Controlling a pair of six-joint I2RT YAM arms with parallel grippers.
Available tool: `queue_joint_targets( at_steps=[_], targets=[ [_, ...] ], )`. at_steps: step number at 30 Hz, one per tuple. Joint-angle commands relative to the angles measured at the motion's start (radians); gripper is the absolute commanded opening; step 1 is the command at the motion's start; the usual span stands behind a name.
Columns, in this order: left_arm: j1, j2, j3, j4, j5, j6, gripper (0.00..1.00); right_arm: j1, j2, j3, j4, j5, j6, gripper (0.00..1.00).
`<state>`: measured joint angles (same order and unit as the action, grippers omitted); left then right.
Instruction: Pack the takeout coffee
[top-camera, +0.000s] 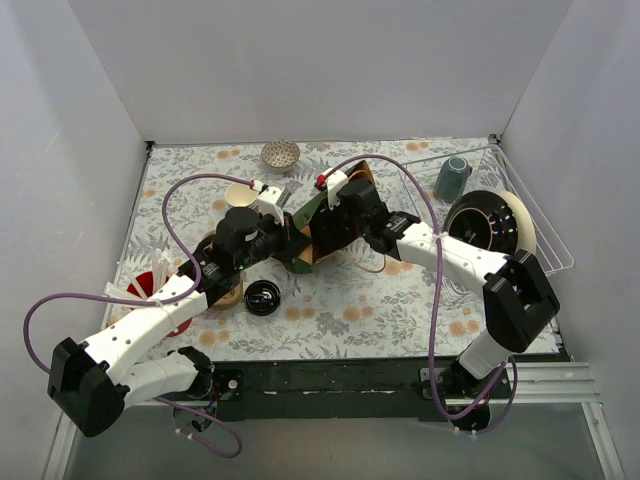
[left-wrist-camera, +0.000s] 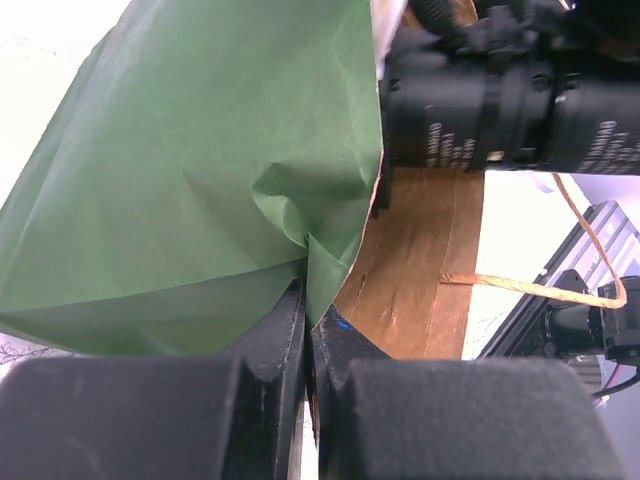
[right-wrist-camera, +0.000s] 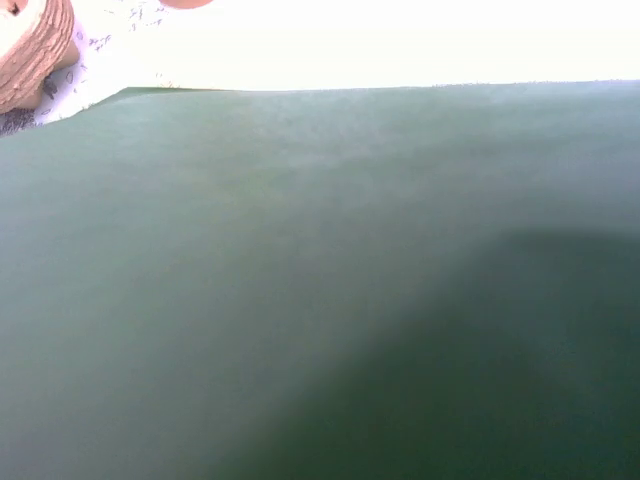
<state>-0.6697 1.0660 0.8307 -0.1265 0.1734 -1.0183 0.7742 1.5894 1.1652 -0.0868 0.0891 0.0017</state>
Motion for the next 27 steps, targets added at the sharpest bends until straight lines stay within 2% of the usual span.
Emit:
queue_joint_targets(
  at_steps=[1, 7, 11, 18, 19, 21, 22, 27],
  targets=[
    [-0.004, -0.031, -0.015, 0.011, 0.018, -0.016, 0.0, -0.004, 0.04, 0.033, -0.011, -0.045, 0.017, 0.77],
    [-0.004, -0.032, -0.016, 0.011, 0.008, -0.011, 0.0, -0.013, 0.066, 0.036, -0.071, -0.12, 0.001, 0.66],
    [-0.004, -0.034, -0.019, 0.008, 0.003, -0.008, 0.0, -0.019, 0.069, 0.025, -0.061, -0.132, 0.001, 0.45],
    [-0.004, -0.046, -0.013, -0.005, -0.006, 0.001, 0.0, -0.023, 0.081, 0.045, -0.067, -0.095, -0.045, 0.21],
    [-0.004, -0.049, -0.015, -0.009, -0.009, 0.007, 0.0, -0.023, 0.08, 0.047, -0.067, -0.095, -0.054, 0.13],
    [-0.004, -0.052, -0.018, -0.019, -0.011, 0.021, 0.0, -0.023, 0.073, 0.059, -0.067, -0.066, -0.065, 0.04],
    [-0.004, -0.055, -0.018, -0.025, -0.011, 0.032, 0.0, -0.024, 0.069, 0.065, -0.067, -0.075, -0.072, 0.01],
    [-0.004, -0.104, -0.082, -0.041, -0.009, 0.144, 0.0, -0.029, -0.014, 0.059, -0.073, -0.173, -0.08, 0.01]
  ],
)
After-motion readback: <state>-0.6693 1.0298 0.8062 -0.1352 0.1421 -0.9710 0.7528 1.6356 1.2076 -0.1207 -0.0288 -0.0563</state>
